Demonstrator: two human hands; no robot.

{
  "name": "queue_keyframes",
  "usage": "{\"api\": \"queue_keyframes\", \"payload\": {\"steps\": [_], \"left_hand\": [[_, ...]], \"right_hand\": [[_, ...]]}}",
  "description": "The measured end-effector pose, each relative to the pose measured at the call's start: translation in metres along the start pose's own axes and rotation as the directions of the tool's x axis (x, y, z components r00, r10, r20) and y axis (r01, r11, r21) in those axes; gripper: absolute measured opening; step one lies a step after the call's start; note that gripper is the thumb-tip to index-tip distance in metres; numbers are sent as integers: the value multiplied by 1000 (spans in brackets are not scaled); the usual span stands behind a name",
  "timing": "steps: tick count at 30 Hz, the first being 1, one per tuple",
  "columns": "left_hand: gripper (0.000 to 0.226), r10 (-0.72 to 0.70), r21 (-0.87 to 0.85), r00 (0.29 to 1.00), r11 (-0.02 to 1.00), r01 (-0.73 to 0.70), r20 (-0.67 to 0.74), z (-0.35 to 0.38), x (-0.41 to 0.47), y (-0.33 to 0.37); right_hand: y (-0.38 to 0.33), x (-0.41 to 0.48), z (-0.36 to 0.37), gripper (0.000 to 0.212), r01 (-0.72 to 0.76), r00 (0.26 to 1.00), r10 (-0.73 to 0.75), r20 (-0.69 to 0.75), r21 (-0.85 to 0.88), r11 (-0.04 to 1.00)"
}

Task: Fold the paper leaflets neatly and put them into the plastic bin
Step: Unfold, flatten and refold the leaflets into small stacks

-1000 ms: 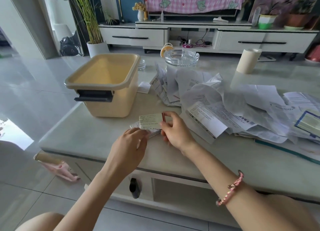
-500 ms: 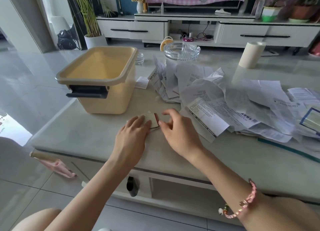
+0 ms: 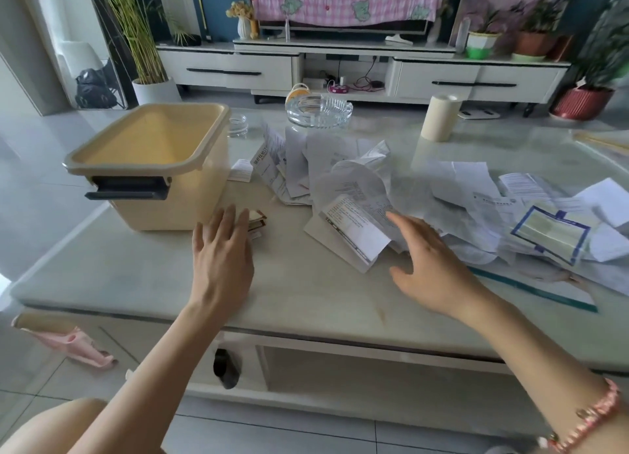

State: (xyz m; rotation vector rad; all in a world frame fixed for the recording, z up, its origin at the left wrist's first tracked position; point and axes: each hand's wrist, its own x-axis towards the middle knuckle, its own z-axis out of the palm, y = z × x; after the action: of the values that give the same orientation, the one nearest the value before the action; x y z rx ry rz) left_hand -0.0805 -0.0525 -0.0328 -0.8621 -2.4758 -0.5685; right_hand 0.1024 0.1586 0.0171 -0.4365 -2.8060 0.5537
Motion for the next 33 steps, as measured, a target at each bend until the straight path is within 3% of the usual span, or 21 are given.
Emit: {"api": "queue_keyframes", "payload": {"steps": [4, 7, 10, 12, 15, 17, 19, 21, 23, 25, 28, 30, 33], "left_hand": [[36, 84, -51, 994, 995, -88, -74, -9, -3, 22], [42, 89, -249, 990, 962, -113, -107, -21, -11, 46], [46, -28, -528, 994, 845, 79, 105, -33, -21, 75], [47, -97, -719, 947, 629, 296, 305, -36, -24, 92], [35, -118, -768, 778, 128, 628, 617, -37, -21, 107], [34, -11, -692, 693, -72, 719, 721, -38, -21, 111], [57, 124, -617, 645, -202, 760, 754, -37, -21, 113], [69, 269, -568, 620, -252, 784, 737, -41, -21, 116], [59, 307, -546, 604, -259, 797, 736, -45, -23, 122], [44, 273, -553, 605, -248, 796, 748, -48, -24, 129], [40, 178, -588, 629, -237, 773, 756, -44, -24, 132], [36, 127, -610, 643, -225, 760, 755, -44, -23, 133], [27, 80, -639, 665, -212, 740, 743, -45, -23, 133]], "right_hand": [[1, 7, 9, 61, 14, 998, -9, -70, 69, 997], [-2, 12, 13, 47, -9, 991, 24, -133, 113, 994], [-4, 11, 14, 43, -34, 967, 69, -246, 146, 989], [-11, 6, 13, 41, 6, 934, 60, -353, 185, 983], [-30, -11, 10, 40, 111, 881, 42, -471, 292, 950], [-41, -24, 10, 40, 124, 878, 111, -465, 445, 887], [-46, -36, 10, 34, 109, 889, 190, -418, 594, 797], [-50, -45, 9, 32, 94, 914, 233, -333, 732, 675], [-54, -52, 6, 32, 45, 949, 253, -190, 872, 487], [-55, -54, 4, 31, 18, 969, 219, -114, 917, 398], [-53, -55, -1, 17, 44, 968, 203, -147, 896, 441], [-49, -52, -3, 17, 9, 949, 280, -148, 896, 444], [-36, -49, -7, 16, 6, 899, 343, -274, 789, 614]]}}
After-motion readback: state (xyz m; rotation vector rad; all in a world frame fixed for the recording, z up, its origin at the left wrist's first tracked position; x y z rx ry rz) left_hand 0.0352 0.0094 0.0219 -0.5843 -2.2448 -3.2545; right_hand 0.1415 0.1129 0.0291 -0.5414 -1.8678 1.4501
